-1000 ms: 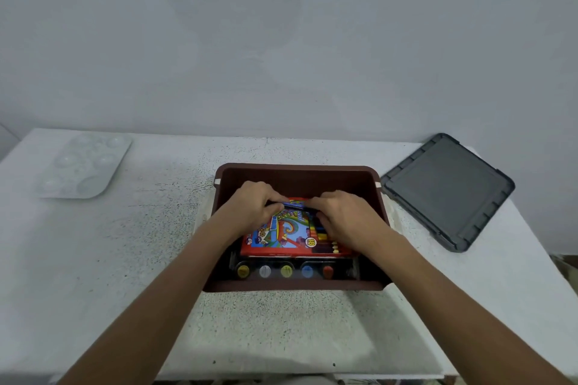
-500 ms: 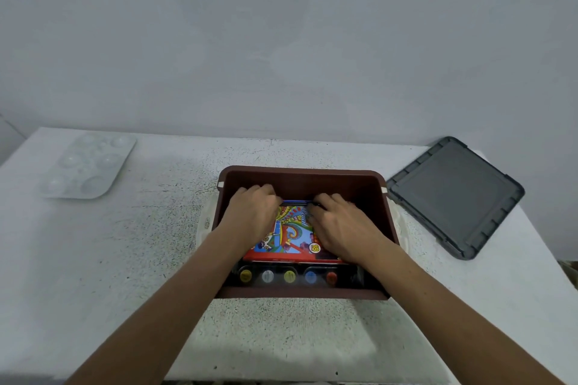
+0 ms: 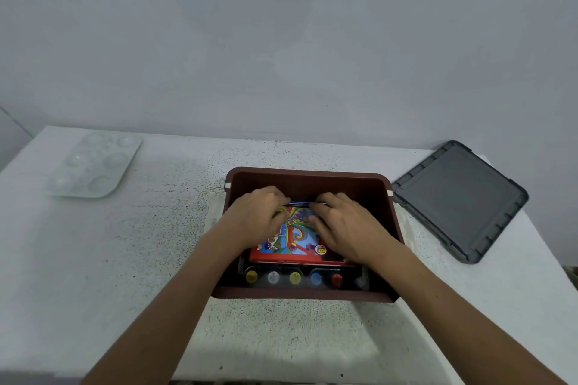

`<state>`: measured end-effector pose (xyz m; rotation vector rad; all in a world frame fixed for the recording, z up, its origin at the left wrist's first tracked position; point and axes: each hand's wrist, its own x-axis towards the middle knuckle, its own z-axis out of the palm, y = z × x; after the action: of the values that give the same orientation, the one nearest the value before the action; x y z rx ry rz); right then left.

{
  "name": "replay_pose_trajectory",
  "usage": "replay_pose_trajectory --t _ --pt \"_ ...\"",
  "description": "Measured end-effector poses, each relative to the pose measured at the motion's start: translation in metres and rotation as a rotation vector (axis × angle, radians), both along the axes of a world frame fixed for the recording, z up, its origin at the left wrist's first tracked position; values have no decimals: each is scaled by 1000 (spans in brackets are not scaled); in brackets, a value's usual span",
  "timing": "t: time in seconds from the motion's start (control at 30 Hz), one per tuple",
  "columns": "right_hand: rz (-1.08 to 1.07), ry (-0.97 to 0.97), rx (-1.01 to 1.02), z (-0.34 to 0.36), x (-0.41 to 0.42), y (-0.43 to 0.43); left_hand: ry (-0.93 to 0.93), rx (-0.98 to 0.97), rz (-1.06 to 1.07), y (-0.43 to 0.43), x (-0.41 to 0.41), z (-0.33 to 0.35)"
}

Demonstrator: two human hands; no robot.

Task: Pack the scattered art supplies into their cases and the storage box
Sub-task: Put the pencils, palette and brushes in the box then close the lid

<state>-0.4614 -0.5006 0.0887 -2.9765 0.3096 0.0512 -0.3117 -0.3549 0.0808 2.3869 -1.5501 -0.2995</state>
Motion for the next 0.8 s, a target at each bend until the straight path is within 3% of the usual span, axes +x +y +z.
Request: replay_pose_trajectory --t 0.2,0.43,0.6,0.8 --pt "11 -195 147 25 33 23 64 -380 13 38 20 19" --pt "51 -264 263 41 103 71 258 -678 264 107 78 21" --pt "51 -170 372 48 168 115 282 -672 493 172 142 6" --pt "32 174 576 42 258 172 186 -652 759 245 216 -26"
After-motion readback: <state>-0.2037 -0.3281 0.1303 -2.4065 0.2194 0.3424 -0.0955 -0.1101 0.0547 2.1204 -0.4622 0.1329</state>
